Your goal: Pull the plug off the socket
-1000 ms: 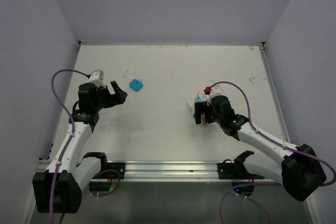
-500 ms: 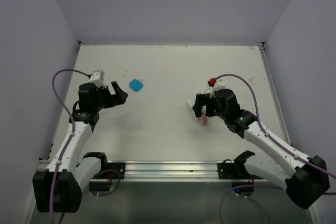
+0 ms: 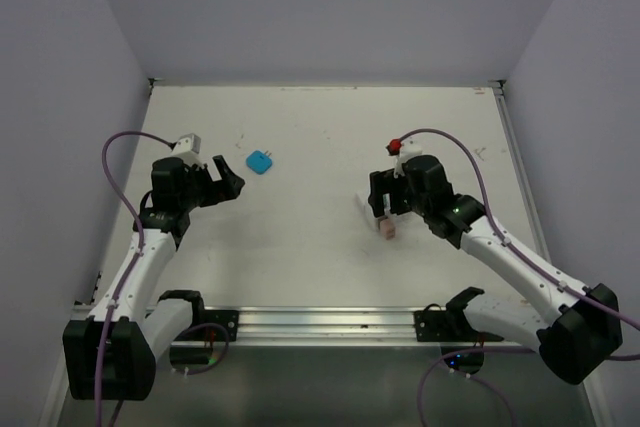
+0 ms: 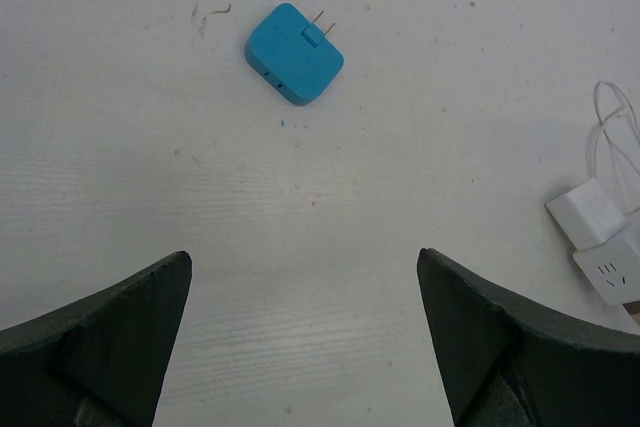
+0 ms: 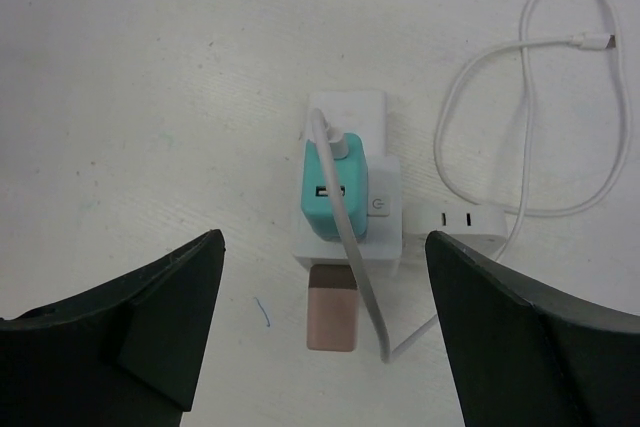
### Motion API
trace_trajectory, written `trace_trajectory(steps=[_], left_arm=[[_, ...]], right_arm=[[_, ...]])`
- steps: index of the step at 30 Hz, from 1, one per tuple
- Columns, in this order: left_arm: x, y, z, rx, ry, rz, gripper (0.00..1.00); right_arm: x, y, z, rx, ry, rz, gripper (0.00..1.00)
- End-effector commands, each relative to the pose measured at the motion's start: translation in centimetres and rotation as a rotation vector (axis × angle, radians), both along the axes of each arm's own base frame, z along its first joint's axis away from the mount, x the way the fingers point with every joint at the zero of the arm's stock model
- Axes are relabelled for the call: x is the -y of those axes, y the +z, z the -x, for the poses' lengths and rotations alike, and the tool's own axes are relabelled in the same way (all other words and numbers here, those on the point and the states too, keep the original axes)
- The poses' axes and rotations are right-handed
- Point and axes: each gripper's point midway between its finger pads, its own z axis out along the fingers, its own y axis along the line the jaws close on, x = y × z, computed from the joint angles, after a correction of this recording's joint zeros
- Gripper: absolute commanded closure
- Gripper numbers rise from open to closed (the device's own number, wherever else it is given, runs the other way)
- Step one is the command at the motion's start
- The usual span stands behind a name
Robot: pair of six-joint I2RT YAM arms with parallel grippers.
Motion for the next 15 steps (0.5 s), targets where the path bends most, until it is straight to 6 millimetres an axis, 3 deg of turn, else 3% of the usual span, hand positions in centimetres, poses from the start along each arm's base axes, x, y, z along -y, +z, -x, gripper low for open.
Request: trace_trajectory(steps=[1, 7, 15], left_arm=[[-0.1, 0.8, -0.6, 0.038, -0.010, -0.010, 0.02], [-0.1, 0.5, -0.6, 0.029, -0.012, -0.010, 0.02], [0.0, 0.4, -0.6, 0.022, -0.013, -0.003, 0.02]], right_arm=[[-0.3, 1.0, -1.2, 0.033, 0.014, 0.031, 0.15], [-1.0, -0.3, -2.3, -0.004, 0.018, 0.060, 0.20], [-1.6, -2.1, -3.0, -0.037, 0.012, 0.068, 0.33]])
